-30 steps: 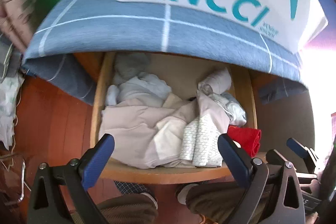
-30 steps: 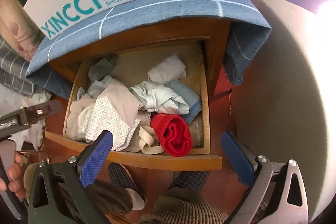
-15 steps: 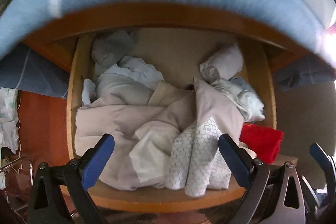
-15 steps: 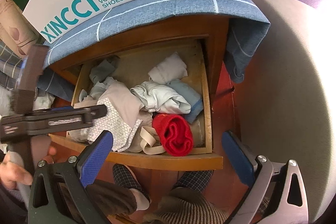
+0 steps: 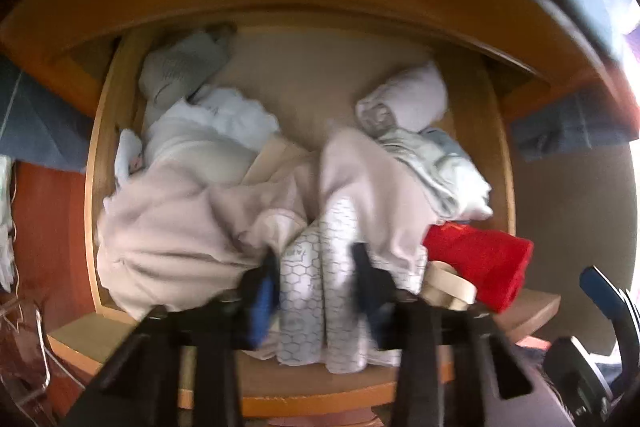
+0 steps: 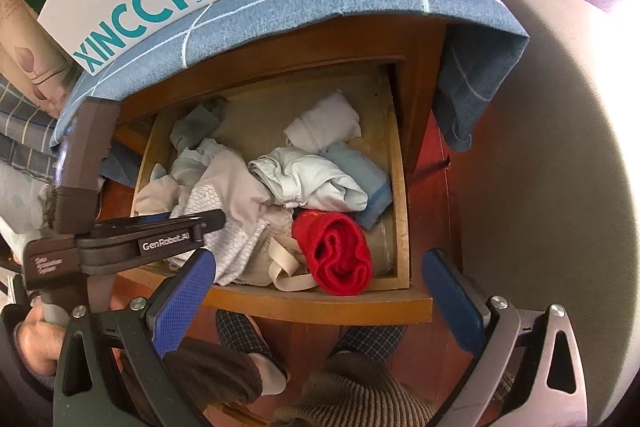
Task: Take underwear out of drawer
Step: 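Lower the left gripper into the drawer and grasp the beige underwear, then lift the beige underwear with the left gripper while the right gripper grasps the red sock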
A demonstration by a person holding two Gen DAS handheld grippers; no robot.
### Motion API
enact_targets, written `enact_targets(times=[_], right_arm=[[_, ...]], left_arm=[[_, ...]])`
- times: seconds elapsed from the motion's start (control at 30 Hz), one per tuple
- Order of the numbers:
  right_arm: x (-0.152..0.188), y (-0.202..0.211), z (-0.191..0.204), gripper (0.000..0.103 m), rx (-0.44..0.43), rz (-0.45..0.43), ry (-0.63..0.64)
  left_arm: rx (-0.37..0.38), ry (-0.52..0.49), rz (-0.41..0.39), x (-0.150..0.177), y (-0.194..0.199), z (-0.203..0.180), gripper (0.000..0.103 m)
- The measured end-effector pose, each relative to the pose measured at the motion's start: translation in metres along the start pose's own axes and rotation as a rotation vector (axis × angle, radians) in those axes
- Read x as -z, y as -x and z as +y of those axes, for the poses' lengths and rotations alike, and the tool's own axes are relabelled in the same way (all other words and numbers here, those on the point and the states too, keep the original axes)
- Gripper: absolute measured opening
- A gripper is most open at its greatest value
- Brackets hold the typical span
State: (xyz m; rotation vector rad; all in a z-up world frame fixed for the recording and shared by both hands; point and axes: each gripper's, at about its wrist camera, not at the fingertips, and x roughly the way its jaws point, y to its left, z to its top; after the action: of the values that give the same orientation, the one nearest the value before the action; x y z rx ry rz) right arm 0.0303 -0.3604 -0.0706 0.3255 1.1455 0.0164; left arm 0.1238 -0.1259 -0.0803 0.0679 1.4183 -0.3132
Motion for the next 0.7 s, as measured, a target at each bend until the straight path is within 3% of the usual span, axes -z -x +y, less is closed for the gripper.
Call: enact_targets(times=[0.13,0.33,0.7], right_arm=[[-0.001,-0.001,0.001,0.102,0.017,0.014,0.006],[-0.001,-0.002,0.006,0.102,0.030,0.027,0.024],[-0.016,-0.021,0.027,0.102,0.080,0.140,0.153]], left_arm=[[0.026,0.001,-0.019,0.002,0.009,0.001,0.017],[0.042,-0.006,-0.058,0.007,0.031,0.010,0.016],[0.024,-0.014,-0.119,0.021,0.063,0.033,0.016]])
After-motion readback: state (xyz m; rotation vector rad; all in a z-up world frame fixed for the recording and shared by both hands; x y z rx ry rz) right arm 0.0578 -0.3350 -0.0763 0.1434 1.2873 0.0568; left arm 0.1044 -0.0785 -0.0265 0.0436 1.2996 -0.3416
